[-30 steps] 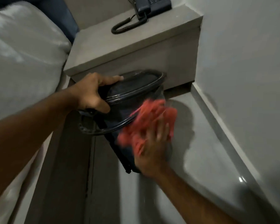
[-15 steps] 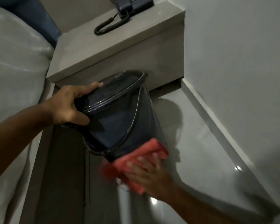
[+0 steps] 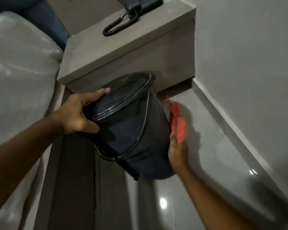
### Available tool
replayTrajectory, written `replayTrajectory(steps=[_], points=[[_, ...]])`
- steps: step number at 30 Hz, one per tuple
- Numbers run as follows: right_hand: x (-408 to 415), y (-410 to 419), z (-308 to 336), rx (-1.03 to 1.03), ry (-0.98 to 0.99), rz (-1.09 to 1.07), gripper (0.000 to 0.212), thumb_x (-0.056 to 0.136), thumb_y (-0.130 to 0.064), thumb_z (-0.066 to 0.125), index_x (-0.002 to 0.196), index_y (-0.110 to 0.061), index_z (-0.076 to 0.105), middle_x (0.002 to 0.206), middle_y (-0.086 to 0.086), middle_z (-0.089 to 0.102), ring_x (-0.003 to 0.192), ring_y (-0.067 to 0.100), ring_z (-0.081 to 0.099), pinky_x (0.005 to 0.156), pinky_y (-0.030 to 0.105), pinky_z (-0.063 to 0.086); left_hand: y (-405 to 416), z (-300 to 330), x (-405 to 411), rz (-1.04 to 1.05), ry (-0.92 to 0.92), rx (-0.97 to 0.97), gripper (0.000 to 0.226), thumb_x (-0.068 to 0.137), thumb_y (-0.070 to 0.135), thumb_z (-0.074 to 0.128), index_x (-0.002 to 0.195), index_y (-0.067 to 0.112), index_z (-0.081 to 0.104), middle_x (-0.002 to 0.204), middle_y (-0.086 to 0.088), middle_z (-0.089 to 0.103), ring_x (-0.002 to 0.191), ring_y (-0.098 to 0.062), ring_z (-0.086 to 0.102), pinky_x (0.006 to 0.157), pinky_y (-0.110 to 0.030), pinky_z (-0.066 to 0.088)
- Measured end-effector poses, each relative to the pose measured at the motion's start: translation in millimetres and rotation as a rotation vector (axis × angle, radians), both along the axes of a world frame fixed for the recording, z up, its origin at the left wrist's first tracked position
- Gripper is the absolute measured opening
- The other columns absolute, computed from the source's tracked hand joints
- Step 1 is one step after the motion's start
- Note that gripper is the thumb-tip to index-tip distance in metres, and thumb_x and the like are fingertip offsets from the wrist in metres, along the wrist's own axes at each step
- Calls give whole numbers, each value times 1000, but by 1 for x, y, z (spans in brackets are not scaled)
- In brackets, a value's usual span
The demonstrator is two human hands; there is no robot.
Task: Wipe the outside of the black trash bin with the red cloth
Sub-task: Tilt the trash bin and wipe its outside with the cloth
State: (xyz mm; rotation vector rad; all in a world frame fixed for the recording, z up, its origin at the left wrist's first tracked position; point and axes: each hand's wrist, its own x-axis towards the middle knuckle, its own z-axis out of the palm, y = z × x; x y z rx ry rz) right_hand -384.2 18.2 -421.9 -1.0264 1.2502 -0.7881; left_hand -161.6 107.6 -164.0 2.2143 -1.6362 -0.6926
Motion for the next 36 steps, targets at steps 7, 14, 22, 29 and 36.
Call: replayTrajectory(steps=[7, 14, 22, 29, 36], points=[[20, 131, 23, -1002, 379, 531, 75, 74, -45, 63, 144, -34, 42, 167, -6, 20, 156, 29, 11, 123, 56, 2, -9, 2, -4, -22, -38, -15, 100, 42, 41, 80, 133, 61, 43, 145, 12, 53, 125, 6, 53, 95, -8, 44], [-2, 69, 4, -413, -78, -158, 44, 90, -14, 50, 133, -20, 53, 142, 13, 54, 127, 35, 54, 113, 53, 39, 7, -28, -69, -197, -280, -168, 118, 47, 41, 84, 151, 10, 36, 157, -4, 37, 145, -6, 36, 117, -31, 35], [-34, 28, 15, 183, -395, -211, 32, 95, -3, 49, 111, -24, 67, 108, 11, 72, 98, 30, 66, 92, 44, 52, 32, -52, -58, -534, -665, -146, 106, 75, 48, 70, 153, -5, 22, 161, -27, 24, 154, -34, 16, 122, -45, 21], [-60, 18, 14, 317, -469, -326, 29, 103, -16, 49, 126, -34, 55, 136, 8, 58, 114, 26, 62, 108, 46, 46, 29, -28, -86, -350, -517, -215, 112, 78, 76, 55, 159, 16, 7, 170, 1, 5, 156, -19, 10, 124, -27, 14], [-54, 10, 23, 350, -594, -267, 38, 101, -11, 52, 139, -16, 52, 130, 13, 66, 114, 28, 66, 99, 43, 55, -33, -67, -166, 65, -616, -72, 124, 65, 75, 53, 154, 0, 13, 165, -24, 15, 153, -37, 11, 123, -46, 16]])
